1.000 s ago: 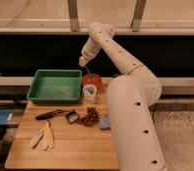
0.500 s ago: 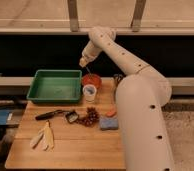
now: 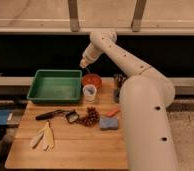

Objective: Place fork in red bowl

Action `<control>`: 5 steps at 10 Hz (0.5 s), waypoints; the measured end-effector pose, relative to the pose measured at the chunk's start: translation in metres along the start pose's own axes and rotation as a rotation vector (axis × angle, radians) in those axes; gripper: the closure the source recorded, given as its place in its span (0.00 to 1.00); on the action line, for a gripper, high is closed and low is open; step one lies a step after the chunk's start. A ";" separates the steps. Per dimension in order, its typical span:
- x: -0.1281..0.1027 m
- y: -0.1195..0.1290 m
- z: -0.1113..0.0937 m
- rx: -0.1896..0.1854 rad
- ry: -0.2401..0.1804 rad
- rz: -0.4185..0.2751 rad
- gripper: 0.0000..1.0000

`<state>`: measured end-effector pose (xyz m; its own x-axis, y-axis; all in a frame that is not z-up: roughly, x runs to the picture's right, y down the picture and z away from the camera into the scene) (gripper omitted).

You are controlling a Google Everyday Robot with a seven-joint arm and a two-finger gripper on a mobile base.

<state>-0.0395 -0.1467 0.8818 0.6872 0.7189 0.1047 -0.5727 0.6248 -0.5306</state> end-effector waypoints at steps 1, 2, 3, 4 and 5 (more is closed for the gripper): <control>0.013 -0.005 0.003 0.009 -0.011 0.015 1.00; 0.019 -0.006 0.005 0.012 -0.021 0.024 1.00; 0.020 -0.007 0.005 0.013 -0.027 0.029 1.00; 0.020 -0.007 0.006 0.009 -0.039 0.037 1.00; 0.021 -0.009 0.006 0.010 -0.045 0.043 1.00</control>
<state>-0.0229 -0.1356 0.8937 0.6414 0.7577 0.1202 -0.6057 0.5963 -0.5269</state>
